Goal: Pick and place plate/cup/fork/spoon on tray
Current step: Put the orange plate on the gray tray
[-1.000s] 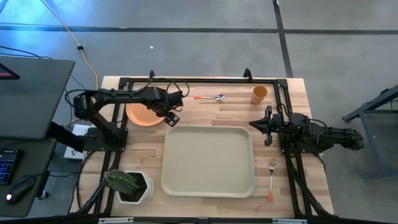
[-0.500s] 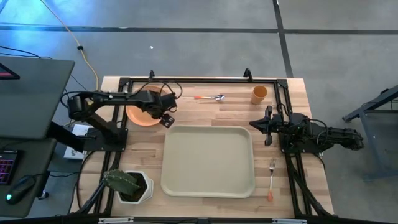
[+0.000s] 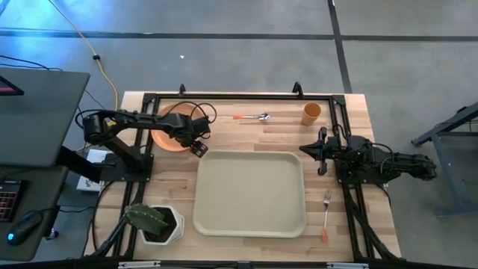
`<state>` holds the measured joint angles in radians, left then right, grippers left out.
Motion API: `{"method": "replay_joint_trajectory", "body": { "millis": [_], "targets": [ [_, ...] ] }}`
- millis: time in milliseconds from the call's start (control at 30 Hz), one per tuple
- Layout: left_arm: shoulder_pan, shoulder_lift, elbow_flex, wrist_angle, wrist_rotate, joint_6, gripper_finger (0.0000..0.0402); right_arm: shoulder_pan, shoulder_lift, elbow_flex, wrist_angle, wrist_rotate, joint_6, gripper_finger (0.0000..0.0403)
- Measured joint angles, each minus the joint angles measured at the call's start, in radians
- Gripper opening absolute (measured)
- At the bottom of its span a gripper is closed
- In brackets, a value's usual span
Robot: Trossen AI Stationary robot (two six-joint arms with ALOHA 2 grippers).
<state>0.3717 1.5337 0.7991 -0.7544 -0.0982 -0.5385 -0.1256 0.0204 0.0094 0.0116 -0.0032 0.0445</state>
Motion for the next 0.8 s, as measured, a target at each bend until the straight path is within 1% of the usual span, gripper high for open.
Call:
{"method": "replay_joint_trajectory", "body": {
  "millis": [100, 200, 333, 400, 533, 600, 700, 800],
  "targets": [
    [0.000, 0.000, -0.010, 0.006, -0.001, 0.000, 0.0170, 0.000, 0.000, 0.000, 0.000, 0.000, 0.000, 0.0000],
    [0.000, 0.000, -0.015, 0.000, -0.002, 0.001, 0.0119, 0.000, 0.000, 0.000, 0.000, 0.000, 0.000, 0.0000],
    [-0.001, -0.001, -0.014, 0.008, -0.005, 0.041, 0.0040, 0.000, 0.000, 0.000, 0.000, 0.000, 0.000, 0.0000],
    [-0.001, -0.002, -0.012, 0.013, -0.011, 0.061, 0.0015, 0.000, 0.000, 0.000, 0.000, 0.000, 0.000, 0.0000],
    [-0.001, -0.002, -0.008, 0.007, -0.011, 0.073, 0.0016, 0.000, 0.000, 0.000, 0.000, 0.000, 0.000, 0.0000],
    [-0.001, -0.001, 0.007, -0.010, -0.012, 0.085, 0.0010, 0.000, 0.000, 0.000, 0.000, 0.000, 0.000, 0.0000],
    [0.000, -0.011, 0.039, -0.034, -0.019, 0.109, 0.0005, 0.000, 0.000, 0.000, 0.000, 0.000, 0.000, 0.0000],
    [0.002, -0.018, 0.100, -0.091, -0.042, 0.141, 0.0003, 0.000, 0.000, 0.000, 0.000, 0.000, 0.000, 0.0000]
  ]
}}
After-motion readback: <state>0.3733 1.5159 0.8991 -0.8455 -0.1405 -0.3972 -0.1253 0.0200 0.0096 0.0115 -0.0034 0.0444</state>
